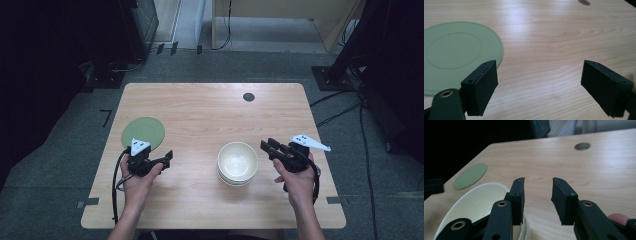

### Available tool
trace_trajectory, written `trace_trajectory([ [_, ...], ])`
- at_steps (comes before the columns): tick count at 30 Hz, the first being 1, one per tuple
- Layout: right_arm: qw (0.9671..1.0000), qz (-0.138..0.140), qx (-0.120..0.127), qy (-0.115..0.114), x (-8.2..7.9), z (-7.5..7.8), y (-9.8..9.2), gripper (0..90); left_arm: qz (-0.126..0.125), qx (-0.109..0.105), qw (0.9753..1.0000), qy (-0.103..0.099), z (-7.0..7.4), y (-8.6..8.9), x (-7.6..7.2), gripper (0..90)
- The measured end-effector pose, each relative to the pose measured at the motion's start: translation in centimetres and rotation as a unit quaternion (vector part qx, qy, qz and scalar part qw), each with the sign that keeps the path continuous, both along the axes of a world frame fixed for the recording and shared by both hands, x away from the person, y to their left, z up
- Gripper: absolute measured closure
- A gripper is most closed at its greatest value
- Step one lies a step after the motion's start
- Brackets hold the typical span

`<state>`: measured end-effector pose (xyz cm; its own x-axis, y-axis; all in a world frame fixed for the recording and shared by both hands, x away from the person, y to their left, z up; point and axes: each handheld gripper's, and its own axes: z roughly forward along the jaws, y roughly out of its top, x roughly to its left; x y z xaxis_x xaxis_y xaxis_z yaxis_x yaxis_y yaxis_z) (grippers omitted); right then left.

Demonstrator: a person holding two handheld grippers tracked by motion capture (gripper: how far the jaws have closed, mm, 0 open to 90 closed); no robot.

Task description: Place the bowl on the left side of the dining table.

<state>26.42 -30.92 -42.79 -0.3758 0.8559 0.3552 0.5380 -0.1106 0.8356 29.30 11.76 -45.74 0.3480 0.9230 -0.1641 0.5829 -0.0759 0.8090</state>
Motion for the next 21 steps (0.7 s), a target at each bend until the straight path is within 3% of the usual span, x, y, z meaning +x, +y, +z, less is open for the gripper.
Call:
trace_trajectory([
  [4, 0.9998, 0.015, -0.014, 0.008, -0.2, -0.3, 1.0, 56.9, -0.017, -0.003, 0.9998, -0.009, 0.6, -1.1, -0.1, 13.6],
  [7, 0.9987, 0.018, -0.042, 0.022, -0.1, -0.9, 2.1, 53.8, -0.03, -0.012, 0.9994, -0.012, 0.9, -1.9, -0.5, 13.6],
  [17, 0.997, 0.034, -0.058, 0.036, -0.2, -1.7, 3.4, 72.7, -0.042, -0.013, 0.9989, -0.014, 1.4, -2.7, -1.2, 13.8],
  [21, 0.9958, 0.023, -0.078, 0.041, -0.2, -1.9, 4.1, 77.0, -0.044, -0.015, 0.9988, -0.013, 1.5, -2.9, -1.3, 13.9],
])
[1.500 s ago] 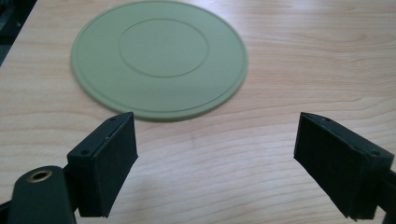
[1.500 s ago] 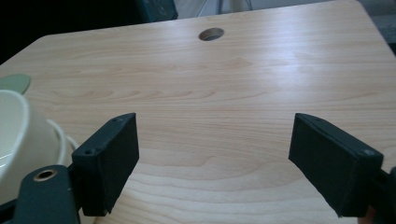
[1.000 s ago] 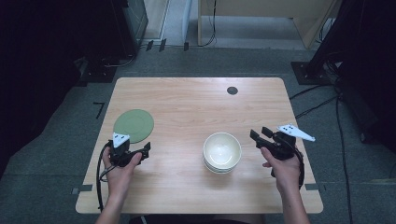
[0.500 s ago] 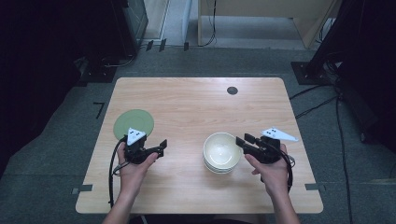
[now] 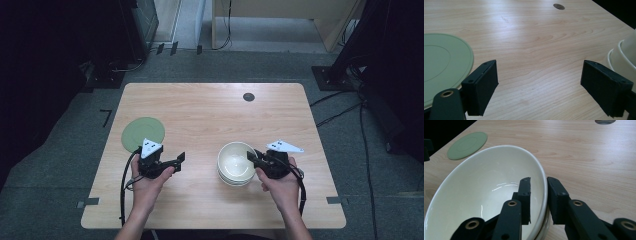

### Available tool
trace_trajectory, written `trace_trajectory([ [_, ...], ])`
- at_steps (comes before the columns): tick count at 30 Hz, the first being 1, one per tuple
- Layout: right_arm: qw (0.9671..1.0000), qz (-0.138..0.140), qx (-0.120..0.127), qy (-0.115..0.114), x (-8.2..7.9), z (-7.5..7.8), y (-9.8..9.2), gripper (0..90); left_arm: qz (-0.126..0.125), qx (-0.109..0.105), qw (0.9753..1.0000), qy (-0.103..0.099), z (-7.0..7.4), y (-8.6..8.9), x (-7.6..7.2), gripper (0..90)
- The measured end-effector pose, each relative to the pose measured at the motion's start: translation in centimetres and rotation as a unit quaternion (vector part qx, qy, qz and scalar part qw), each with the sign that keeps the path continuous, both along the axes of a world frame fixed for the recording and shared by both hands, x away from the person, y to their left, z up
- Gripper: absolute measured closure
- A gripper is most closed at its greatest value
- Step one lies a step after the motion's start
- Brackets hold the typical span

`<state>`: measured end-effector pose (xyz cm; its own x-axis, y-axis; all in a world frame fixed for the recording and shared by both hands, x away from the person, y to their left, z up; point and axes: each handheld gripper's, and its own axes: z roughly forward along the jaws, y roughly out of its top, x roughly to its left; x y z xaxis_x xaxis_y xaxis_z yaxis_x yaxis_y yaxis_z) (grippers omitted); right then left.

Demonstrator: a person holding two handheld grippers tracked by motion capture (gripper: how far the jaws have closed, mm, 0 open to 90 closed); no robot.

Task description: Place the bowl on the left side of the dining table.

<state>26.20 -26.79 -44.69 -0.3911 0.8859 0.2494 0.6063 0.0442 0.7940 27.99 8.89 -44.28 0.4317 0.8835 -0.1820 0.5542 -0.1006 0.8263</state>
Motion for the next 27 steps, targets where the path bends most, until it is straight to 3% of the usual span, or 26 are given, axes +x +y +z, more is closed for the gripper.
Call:
trace_trajectory([
  [5, 0.9998, -0.009, -0.017, -0.006, -0.1, 0.0, 0.2, 82.1, -0.001, -0.003, 1.0, 0.0, 0.1, 0.0, -0.1, 14.1],
  [8, 0.9991, -0.012, -0.036, -0.021, -0.3, -0.1, 0.5, 83.8, -0.003, -0.003, 1.0, 0.001, 0.0, -0.2, -0.1, 14.1],
  [10, 0.9989, -0.013, -0.034, -0.03, -0.2, -0.2, 0.6, 84.7, -0.005, -0.002, 1.0, 0.003, -0.2, -0.3, -0.1, 14.1],
  [12, 0.9982, -0.007, -0.037, -0.046, -0.3, -0.3, 0.6, 84.7, -0.006, -0.001, 1.0, 0.003, -0.3, -0.4, -0.2, 14.1],
  [13, 0.9969, 0.003, -0.037, -0.069, -0.3, -0.6, 0.5, 84.7, -0.005, -0.002, 1.0, 0.004, -0.3, -0.4, -0.2, 14.1],
  [15, 0.9959, 0.006, -0.037, -0.082, -0.4, -0.7, 0.5, 84.8, -0.004, -0.003, 1.0, 0.004, -0.3, -0.3, -0.1, 14.1],
  [16, 0.9904, 0.012, -0.054, -0.127, -0.7, -0.8, 0.7, 84.9, -0.004, -0.004, 1.0, 0.003, -0.3, -0.3, -0.1, 14.1],
  [17, 0.9904, 0.012, -0.054, -0.127, -0.7, -0.8, 0.7, 84.9, -0.004, -0.004, 1.0, 0.003, -0.4, -0.4, -0.1, 14.1],
  [18, 0.9861, 0.014, -0.063, -0.153, -0.9, -0.8, 0.8, 85.0, -0.005, -0.004, 1.0, 0.004, -0.4, -0.4, -0.1, 14.2],
  [19, 0.9779, 0.019, -0.078, -0.193, -1.3, -0.7, 0.9, 85.0, -0.005, -0.003, 1.0, 0.004, -0.4, -0.4, -0.1, 14.2],
  [21, 0.9775, 0.018, -0.079, -0.195, -1.3, -0.8, 0.9, 84.8, -0.005, -0.003, 1.0, 0.004, -0.4, -0.4, -0.1, 14.2],
  [22, 0.98, 0.015, -0.071, -0.185, -1.3, -0.7, 0.9, 84.4, -0.005, -0.004, 1.0, 0.004, -0.4, -0.4, -0.1, 14.2],
  [23, 0.9886, 0.011, -0.059, -0.138, -0.9, -0.2, 0.7, 80.8, -0.006, -0.004, 1.0, 0.004, -0.4, -0.4, -0.2, 14.2],
  [24, 0.9916, 0.006, -0.07, -0.108, -0.8, 0.1, 0.8, 76.5, -0.007, -0.005, 0.9999, 0.005, -0.4, -0.5, -0.2, 14.2],
  [26, 0.9934, -0.004, -0.092, -0.069, -0.7, 0.4, 1.1, 73.7, -0.008, -0.006, 0.9999, 0.005, -0.4, -0.5, -0.2, 14.2],
  [27, 0.9934, -0.004, -0.092, -0.069, -0.7, 0.4, 1.1, 73.7, -0.009, -0.005, 0.9999, 0.005, -0.4, -0.6, -0.2, 14.2],
])
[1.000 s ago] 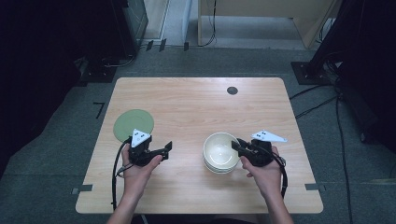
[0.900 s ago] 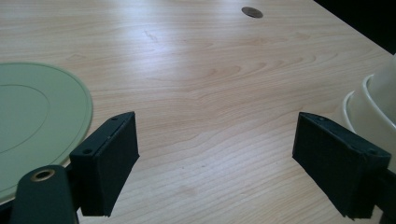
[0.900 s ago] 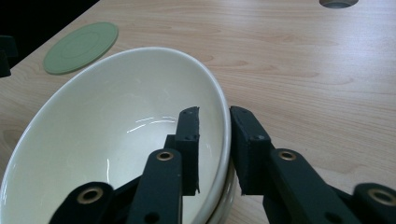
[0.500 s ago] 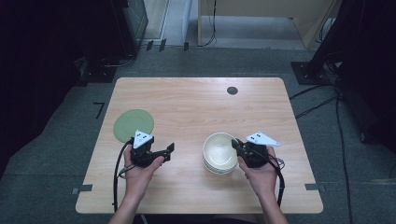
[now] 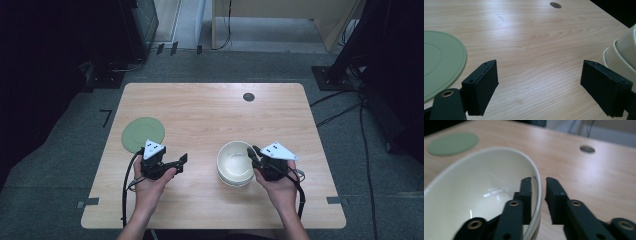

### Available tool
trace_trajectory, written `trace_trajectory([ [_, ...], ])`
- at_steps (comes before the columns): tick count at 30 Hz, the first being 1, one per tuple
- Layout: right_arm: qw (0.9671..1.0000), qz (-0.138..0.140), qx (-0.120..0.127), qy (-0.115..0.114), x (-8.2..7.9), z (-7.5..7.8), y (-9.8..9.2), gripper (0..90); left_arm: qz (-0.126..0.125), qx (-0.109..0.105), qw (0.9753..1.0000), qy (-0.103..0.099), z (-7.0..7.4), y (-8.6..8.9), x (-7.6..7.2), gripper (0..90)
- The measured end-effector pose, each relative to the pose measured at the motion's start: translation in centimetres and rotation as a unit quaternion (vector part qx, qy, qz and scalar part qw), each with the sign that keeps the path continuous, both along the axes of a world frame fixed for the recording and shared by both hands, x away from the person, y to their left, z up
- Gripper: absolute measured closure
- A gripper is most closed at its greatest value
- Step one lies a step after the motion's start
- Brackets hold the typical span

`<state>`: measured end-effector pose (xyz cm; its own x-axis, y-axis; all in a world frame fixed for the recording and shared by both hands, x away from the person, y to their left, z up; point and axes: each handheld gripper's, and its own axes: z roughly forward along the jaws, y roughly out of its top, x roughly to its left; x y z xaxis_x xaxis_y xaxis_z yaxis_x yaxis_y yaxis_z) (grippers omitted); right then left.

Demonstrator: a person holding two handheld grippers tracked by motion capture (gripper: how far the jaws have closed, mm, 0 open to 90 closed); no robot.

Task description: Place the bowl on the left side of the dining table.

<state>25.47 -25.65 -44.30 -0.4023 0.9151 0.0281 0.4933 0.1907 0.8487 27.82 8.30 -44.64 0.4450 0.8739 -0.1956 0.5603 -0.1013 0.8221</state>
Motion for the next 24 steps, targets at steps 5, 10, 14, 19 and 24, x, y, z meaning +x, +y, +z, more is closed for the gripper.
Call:
trace_trajectory([
  [5, 0.9976, -0.032, -0.048, 0.038, 0.1, 0.1, 1.5, 76.1, -0.004, 0.005, 1.0, -0.002, 0.1, -0.3, -0.2, 14.2],
  [10, 0.9985, -0.034, -0.043, 0.009, 0.0, 0.0, 1.5, 83.6, -0.006, 0.006, 1.0, -0.002, 0.0, -0.4, -0.1, 14.2],
  [14, 0.9991, -0.019, -0.027, -0.026, -0.3, -0.1, 1.0, 84.9, -0.008, 0.005, 1.0, -0.001, 0.0, -0.5, -0.2, 14.2],
  [19, 0.9968, -0.018, -0.045, -0.063, -0.8, 0.4, 1.1, 84.9, -0.011, -0.005, 0.9999, -0.002, 0.2, -0.6, -0.3, 14.2],
  [24, 0.9942, -0.018, -0.015, -0.105, -1.6, 1.4, 0.9, 84.9, -0.019, -0.019, 0.9996, -0.01, 0.7, -0.9, -0.7, 14.1],
])
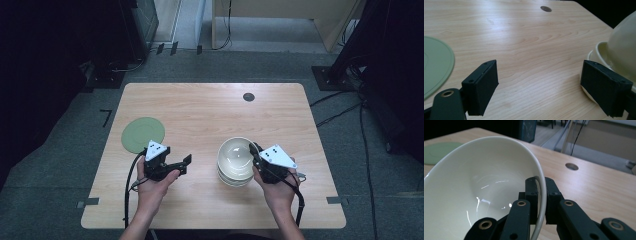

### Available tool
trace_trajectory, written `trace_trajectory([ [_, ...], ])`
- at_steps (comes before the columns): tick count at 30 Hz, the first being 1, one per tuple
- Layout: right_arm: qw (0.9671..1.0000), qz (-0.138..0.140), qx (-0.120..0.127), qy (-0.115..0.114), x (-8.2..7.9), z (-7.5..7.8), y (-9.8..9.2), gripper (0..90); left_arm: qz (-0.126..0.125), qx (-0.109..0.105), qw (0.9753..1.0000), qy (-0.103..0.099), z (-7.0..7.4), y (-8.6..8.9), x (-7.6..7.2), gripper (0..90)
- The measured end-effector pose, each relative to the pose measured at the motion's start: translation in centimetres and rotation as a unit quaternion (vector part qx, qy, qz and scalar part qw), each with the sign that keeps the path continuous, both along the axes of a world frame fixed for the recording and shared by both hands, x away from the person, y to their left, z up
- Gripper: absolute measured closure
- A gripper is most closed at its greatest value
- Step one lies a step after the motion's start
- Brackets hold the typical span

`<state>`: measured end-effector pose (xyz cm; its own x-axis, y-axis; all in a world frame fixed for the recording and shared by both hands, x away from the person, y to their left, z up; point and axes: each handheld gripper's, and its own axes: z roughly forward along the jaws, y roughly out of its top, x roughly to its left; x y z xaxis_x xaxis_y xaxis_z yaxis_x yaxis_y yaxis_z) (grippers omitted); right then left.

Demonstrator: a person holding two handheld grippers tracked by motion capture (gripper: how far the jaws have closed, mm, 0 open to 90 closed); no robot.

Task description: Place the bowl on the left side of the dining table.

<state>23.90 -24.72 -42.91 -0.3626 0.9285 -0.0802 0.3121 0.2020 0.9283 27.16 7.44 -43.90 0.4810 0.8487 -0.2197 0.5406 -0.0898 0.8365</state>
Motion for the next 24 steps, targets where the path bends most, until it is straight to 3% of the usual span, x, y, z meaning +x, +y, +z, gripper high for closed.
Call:
trace_trajectory([
  [5, 0.9995, 0.011, 0.013, -0.025, -0.5, 0.8, 0.8, 84.9, -0.008, -0.014, 0.9998, -0.014, 1.0, -0.2, -0.6, 14.0],
  [8, 0.9993, 0.016, 0.02, -0.028, -0.6, 0.9, 1.3, 84.9, -0.01, -0.021, 0.9995, -0.02, 1.5, -0.3, -0.8, 14.1],
  [14, 0.999, 0.014, 0.011, -0.041, -0.8, 0.8, 2.2, 84.9, -0.026, -0.051, 0.9981, -0.025, 2.3, -0.6, -1.4, 14.1],
  [18, 0.9989, 0.015, 0.009, -0.043, -1.0, 0.8, 2.7, 84.9, -0.035, -0.059, 0.9972, -0.031, 2.9, -1.0, -1.9, 14.0],
  [24, 0.9989, 0.02, 0.012, -0.041, -1.3, 0.9, 3.7, 84.9, -0.054, -0.054, 0.9965, -0.034, 3.1, -1.9, -2.4, 14.1],
])
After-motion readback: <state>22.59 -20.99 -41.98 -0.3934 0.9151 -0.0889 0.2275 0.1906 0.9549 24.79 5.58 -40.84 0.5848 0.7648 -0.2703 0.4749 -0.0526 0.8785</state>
